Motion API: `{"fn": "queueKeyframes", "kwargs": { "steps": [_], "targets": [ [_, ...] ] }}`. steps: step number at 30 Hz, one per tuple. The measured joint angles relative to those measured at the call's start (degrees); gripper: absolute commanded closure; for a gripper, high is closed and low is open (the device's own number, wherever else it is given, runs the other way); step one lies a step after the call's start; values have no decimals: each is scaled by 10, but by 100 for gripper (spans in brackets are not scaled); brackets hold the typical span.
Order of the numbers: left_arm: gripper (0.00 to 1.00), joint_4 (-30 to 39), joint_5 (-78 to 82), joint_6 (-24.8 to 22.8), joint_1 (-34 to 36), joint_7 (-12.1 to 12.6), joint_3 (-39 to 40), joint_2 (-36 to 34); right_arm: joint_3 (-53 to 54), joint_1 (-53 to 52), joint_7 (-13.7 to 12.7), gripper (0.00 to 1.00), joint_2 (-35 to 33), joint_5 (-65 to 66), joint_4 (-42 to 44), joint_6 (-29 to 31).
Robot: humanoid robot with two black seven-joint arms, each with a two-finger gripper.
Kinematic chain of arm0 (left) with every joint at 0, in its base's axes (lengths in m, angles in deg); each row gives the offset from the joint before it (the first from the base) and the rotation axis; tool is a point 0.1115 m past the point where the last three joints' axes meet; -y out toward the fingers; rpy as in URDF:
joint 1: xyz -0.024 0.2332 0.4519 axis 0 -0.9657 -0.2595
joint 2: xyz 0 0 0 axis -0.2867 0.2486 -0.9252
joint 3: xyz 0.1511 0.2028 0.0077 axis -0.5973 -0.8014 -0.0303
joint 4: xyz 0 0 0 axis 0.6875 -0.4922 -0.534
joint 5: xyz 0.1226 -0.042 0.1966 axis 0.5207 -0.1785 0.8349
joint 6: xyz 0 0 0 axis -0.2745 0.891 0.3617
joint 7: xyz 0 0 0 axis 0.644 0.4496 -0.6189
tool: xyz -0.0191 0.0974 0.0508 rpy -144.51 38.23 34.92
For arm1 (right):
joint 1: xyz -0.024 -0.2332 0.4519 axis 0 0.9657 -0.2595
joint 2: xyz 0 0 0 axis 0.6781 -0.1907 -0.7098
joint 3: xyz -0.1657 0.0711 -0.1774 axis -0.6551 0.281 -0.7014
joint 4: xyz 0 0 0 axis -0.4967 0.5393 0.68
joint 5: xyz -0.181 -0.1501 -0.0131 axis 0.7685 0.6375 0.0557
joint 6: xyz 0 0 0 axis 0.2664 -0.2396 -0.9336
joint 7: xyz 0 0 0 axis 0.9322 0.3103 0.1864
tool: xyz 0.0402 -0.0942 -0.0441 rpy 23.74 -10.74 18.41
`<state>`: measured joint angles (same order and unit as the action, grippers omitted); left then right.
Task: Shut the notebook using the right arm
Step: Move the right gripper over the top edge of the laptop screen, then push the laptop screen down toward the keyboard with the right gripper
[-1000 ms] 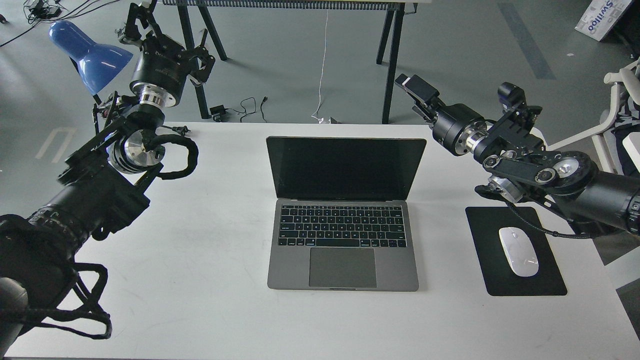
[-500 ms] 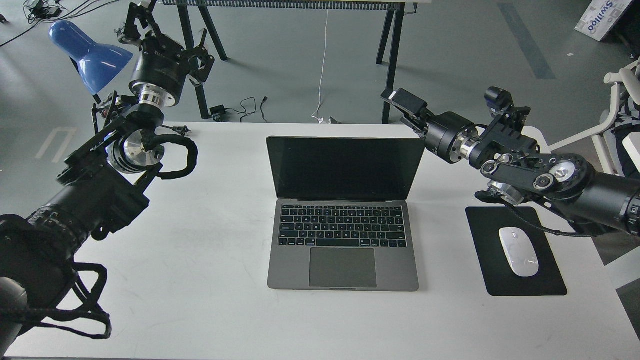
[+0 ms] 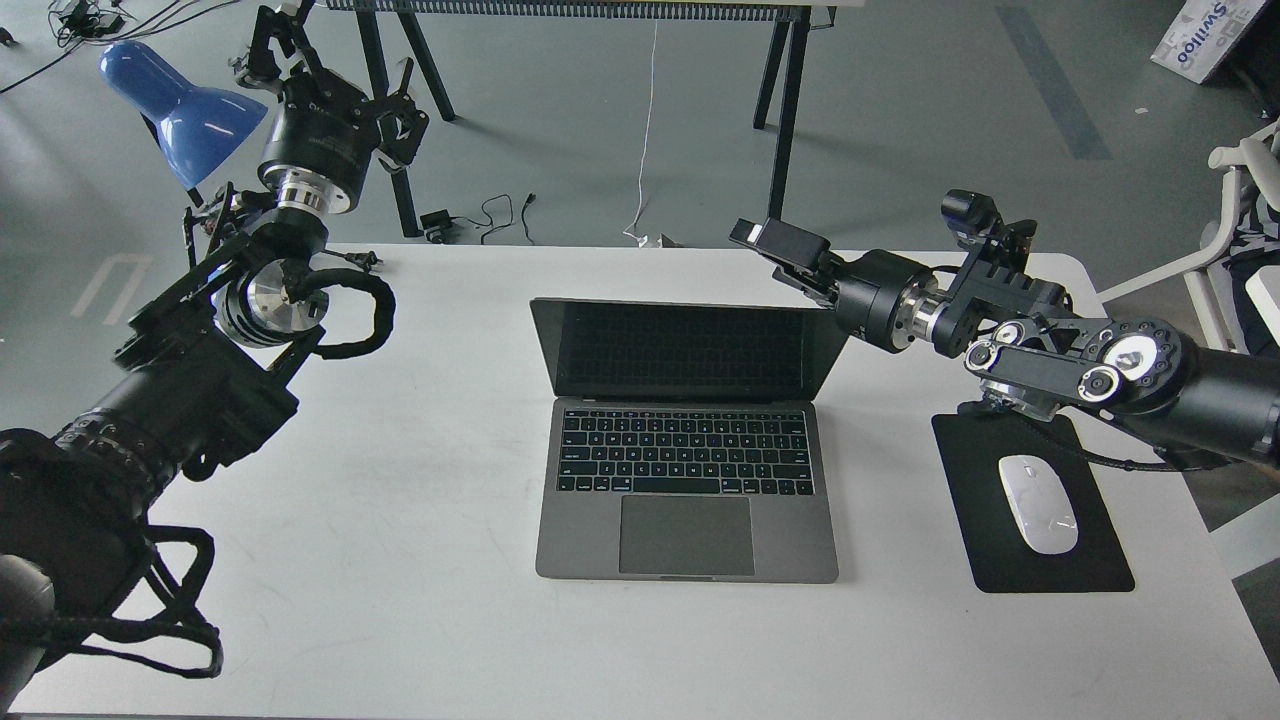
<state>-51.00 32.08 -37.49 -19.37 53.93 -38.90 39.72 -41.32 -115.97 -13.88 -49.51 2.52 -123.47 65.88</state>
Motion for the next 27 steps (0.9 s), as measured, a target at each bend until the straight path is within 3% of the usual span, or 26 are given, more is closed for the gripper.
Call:
{"fn": "queueKeyframes", "kwargs": {
  "steps": [27],
  "targets": [
    [0,0,0,0,0,0,0,-1,-19,-38,0,1,-90,98,-68,119]
  ]
}}
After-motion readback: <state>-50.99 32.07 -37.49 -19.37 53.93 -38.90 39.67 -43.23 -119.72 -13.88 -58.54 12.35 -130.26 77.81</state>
